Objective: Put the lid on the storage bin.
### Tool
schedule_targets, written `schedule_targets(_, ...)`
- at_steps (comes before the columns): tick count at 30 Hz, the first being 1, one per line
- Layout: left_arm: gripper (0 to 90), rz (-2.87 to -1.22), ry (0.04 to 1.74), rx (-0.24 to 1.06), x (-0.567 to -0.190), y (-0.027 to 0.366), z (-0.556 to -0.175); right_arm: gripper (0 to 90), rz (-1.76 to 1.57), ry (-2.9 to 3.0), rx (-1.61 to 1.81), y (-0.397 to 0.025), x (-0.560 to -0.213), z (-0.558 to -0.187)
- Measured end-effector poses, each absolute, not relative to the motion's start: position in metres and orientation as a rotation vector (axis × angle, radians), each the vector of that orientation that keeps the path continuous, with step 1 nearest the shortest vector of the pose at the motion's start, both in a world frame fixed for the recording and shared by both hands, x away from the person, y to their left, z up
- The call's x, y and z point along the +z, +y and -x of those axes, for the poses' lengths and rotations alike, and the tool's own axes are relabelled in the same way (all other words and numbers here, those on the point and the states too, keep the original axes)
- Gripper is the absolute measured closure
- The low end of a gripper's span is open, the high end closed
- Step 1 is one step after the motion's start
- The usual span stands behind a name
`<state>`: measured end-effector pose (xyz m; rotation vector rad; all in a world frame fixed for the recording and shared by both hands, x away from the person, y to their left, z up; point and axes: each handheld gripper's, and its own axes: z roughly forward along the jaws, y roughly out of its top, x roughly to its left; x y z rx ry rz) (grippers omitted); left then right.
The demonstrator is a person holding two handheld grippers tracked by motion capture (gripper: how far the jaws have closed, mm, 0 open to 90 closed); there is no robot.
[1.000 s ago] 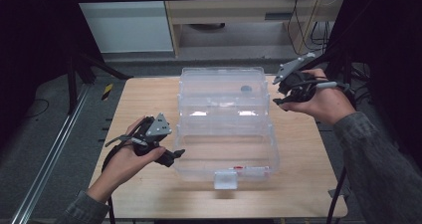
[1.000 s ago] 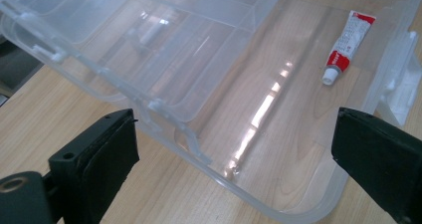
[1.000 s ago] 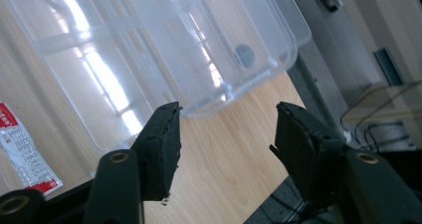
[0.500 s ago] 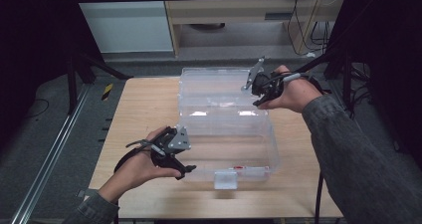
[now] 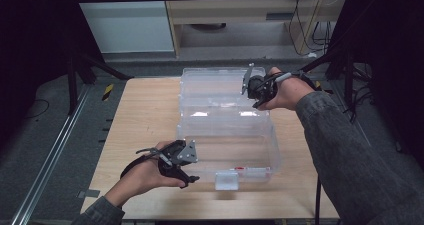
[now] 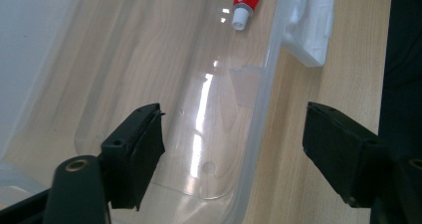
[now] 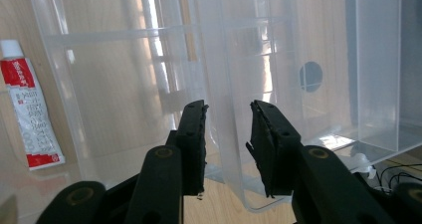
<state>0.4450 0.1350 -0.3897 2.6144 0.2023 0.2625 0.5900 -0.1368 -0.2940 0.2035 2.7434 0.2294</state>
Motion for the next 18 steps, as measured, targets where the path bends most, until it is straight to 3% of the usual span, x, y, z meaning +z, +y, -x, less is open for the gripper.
schedule_targets(9,34.1,-2.63,0.197,0.269,-0.392,0.1359,-0.4447,78.7,-0.177,2.761,0.211,-0.1318,-0.2969,-0.593)
schedule_targets(18,44.8,-2.634,0.199,0.251,-0.3954,0.1371,-0.4423,81.1,-0.156,2.767,0.196,-0.1299,-0.2983,-0.5927)
